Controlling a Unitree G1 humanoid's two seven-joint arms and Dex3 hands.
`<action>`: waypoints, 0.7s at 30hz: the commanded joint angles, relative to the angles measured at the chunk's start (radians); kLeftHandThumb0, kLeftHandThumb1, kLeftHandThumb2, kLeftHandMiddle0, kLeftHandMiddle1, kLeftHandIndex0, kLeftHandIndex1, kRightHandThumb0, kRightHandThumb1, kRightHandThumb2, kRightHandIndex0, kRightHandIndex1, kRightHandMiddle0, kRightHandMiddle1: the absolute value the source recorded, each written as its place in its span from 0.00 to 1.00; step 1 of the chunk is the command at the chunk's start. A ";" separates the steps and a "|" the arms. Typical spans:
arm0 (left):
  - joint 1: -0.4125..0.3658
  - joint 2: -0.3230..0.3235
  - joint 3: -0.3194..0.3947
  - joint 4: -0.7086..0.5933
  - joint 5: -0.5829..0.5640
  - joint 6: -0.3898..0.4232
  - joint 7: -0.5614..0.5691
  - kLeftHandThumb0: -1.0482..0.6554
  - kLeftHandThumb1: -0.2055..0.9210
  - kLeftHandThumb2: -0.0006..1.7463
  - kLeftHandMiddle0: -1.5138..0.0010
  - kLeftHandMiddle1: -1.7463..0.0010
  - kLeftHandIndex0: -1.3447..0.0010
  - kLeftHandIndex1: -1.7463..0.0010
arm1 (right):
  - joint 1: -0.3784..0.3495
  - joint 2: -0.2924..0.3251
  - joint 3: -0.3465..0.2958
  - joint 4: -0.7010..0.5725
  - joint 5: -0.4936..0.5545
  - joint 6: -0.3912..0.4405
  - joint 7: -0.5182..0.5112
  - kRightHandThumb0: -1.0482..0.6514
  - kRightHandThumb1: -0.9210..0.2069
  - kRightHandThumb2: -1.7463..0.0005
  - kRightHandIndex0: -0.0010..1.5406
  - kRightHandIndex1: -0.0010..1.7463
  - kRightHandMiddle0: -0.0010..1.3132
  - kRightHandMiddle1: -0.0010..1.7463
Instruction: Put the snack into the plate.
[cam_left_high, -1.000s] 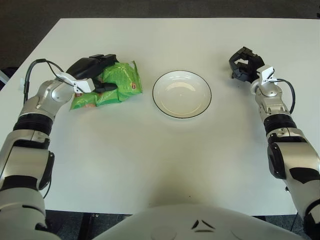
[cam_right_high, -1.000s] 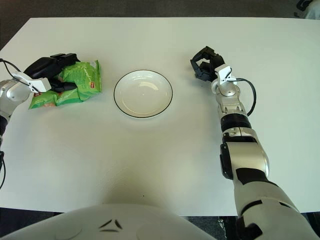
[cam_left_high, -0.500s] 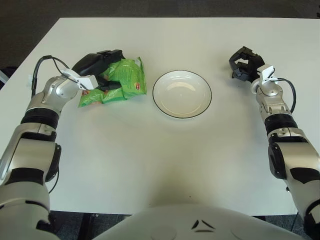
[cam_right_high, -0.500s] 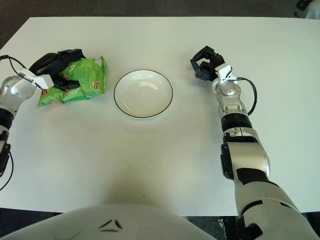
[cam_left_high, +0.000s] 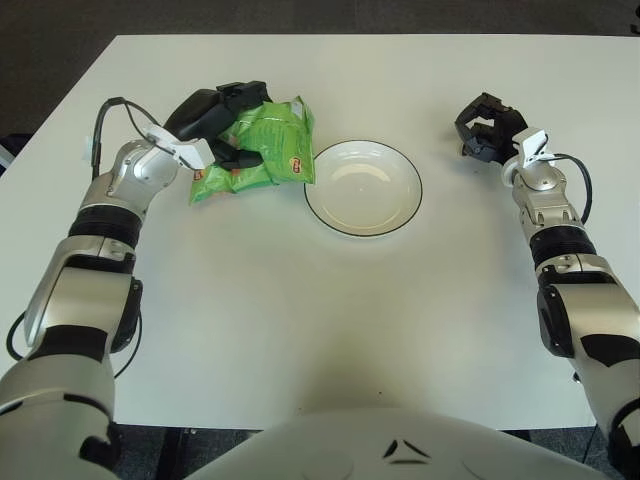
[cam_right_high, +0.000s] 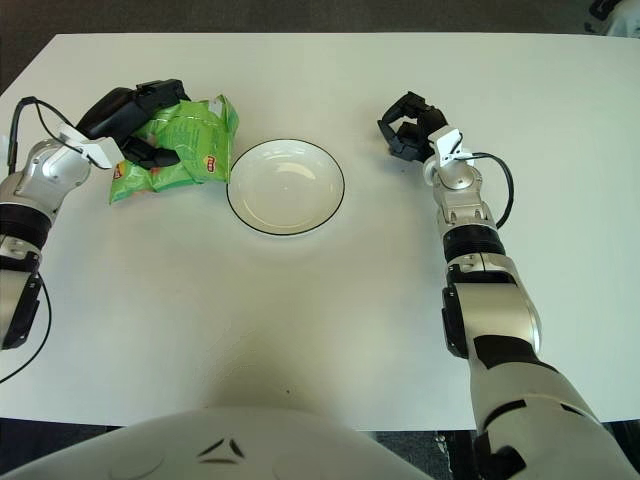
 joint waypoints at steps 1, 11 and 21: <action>-0.067 -0.015 0.008 -0.048 -0.007 0.021 -0.011 0.37 0.61 0.63 0.50 0.00 0.65 0.00 | 0.095 0.015 0.034 0.065 -0.047 0.073 0.026 0.40 0.10 0.67 0.44 0.97 0.29 0.93; -0.106 -0.074 0.004 -0.131 -0.108 0.038 -0.119 0.37 0.59 0.64 0.47 0.00 0.64 0.00 | 0.098 0.013 0.041 0.064 -0.051 0.074 0.024 0.40 0.09 0.69 0.44 0.97 0.29 0.93; -0.172 -0.115 -0.018 -0.101 -0.065 0.020 -0.123 0.37 0.59 0.64 0.46 0.00 0.64 0.00 | 0.095 0.013 0.047 0.068 -0.053 0.078 0.023 0.40 0.08 0.69 0.44 0.97 0.29 0.93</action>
